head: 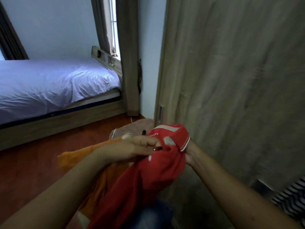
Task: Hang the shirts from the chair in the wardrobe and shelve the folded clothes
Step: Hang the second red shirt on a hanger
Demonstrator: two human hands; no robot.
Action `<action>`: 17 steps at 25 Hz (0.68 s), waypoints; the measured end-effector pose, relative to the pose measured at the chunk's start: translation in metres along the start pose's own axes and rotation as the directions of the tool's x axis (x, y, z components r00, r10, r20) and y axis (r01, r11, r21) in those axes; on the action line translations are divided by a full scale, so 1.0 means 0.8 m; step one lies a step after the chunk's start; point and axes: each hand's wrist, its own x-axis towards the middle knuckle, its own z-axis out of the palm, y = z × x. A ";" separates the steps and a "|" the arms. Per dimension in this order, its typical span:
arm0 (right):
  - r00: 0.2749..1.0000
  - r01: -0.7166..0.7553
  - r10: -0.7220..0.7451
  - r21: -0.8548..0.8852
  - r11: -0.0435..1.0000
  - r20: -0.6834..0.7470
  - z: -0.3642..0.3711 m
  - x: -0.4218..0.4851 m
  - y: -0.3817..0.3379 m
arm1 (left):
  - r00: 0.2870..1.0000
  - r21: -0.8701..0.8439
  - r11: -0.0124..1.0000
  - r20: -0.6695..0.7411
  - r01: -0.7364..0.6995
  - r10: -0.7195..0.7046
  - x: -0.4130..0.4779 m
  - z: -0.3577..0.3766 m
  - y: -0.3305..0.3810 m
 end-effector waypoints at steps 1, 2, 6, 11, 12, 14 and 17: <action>1.000 0.009 -0.009 0.022 1.000 -0.019 -0.006 -0.026 -0.014 | 0.999 0.095 0.995 0.046 0.003 -0.008 0.006 0.020 0.001; 0.998 0.035 -0.033 0.046 0.998 -0.055 -0.016 -0.058 -0.029 | 0.996 0.164 0.986 0.088 0.008 -0.022 0.013 0.047 0.002; 0.982 0.176 -0.167 0.111 0.978 -0.085 -0.070 -0.213 -0.088 | 0.988 0.429 0.891 0.117 -0.146 0.105 0.037 0.166 0.018; 0.921 0.380 -0.374 0.044 0.924 -0.111 -0.125 -0.383 -0.126 | 0.716 0.607 0.701 -0.291 -0.375 0.635 0.090 0.298 0.039; 0.893 0.442 -0.439 0.014 0.897 -0.101 -0.129 -0.420 -0.132 | 0.706 0.635 0.661 -0.248 -0.399 0.664 0.106 0.328 0.039; 0.844 0.528 -0.525 -0.001 0.849 -0.107 -0.138 -0.485 -0.143 | 0.747 0.620 0.604 -0.044 -0.500 0.663 0.136 0.387 0.030; 0.770 0.624 -0.607 0.030 0.781 -0.196 -0.178 -0.558 -0.156 | 0.832 0.550 0.646 0.188 -0.529 0.522 0.171 0.477 -0.002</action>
